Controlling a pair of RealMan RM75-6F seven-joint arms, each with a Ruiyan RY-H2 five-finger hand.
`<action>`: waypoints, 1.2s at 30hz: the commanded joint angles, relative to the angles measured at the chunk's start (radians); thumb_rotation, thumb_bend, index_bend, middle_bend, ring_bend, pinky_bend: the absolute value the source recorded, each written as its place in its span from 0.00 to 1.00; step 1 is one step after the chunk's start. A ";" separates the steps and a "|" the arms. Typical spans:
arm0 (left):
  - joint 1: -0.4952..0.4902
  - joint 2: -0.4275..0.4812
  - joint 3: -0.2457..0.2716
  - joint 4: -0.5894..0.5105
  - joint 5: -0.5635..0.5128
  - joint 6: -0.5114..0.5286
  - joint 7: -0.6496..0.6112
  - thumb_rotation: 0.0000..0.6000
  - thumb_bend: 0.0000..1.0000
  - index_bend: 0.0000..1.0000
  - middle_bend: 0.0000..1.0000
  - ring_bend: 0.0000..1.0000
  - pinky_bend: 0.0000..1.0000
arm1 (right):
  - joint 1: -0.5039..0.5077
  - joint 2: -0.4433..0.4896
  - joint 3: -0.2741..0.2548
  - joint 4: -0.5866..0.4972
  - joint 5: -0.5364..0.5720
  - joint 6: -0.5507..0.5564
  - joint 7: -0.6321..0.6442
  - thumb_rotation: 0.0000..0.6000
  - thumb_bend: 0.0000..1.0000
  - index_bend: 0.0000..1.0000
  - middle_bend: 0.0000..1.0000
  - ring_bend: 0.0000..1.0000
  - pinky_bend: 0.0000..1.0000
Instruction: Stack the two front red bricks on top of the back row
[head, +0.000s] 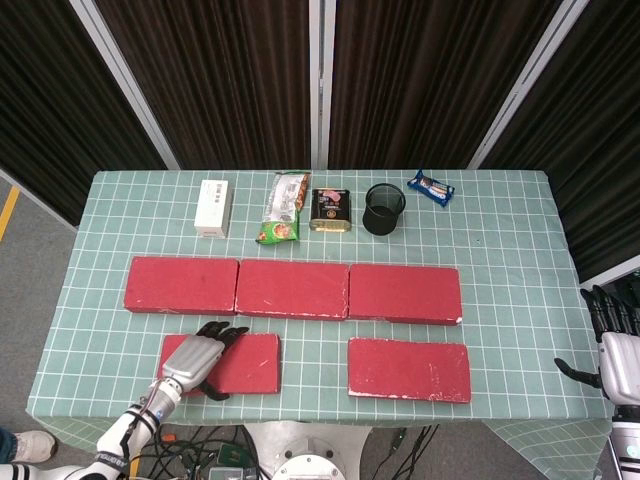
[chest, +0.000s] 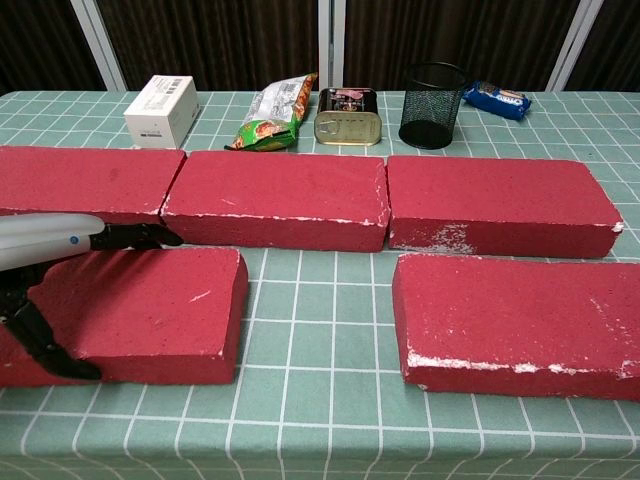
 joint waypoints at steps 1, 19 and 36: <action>0.001 0.005 0.007 -0.011 0.013 0.010 0.003 1.00 0.00 0.04 0.14 0.00 0.00 | 0.000 0.000 0.000 0.000 0.000 0.000 0.000 1.00 0.04 0.00 0.00 0.00 0.00; -0.079 0.220 -0.132 -0.098 -0.029 0.040 -0.026 1.00 0.00 0.06 0.15 0.00 0.00 | -0.007 0.017 0.007 -0.007 0.010 0.010 0.010 1.00 0.04 0.00 0.00 0.00 0.00; -0.272 0.166 -0.243 0.260 -0.085 -0.320 -0.306 1.00 0.00 0.07 0.16 0.00 0.00 | 0.010 0.024 0.016 -0.049 0.005 0.001 -0.031 1.00 0.04 0.00 0.00 0.00 0.00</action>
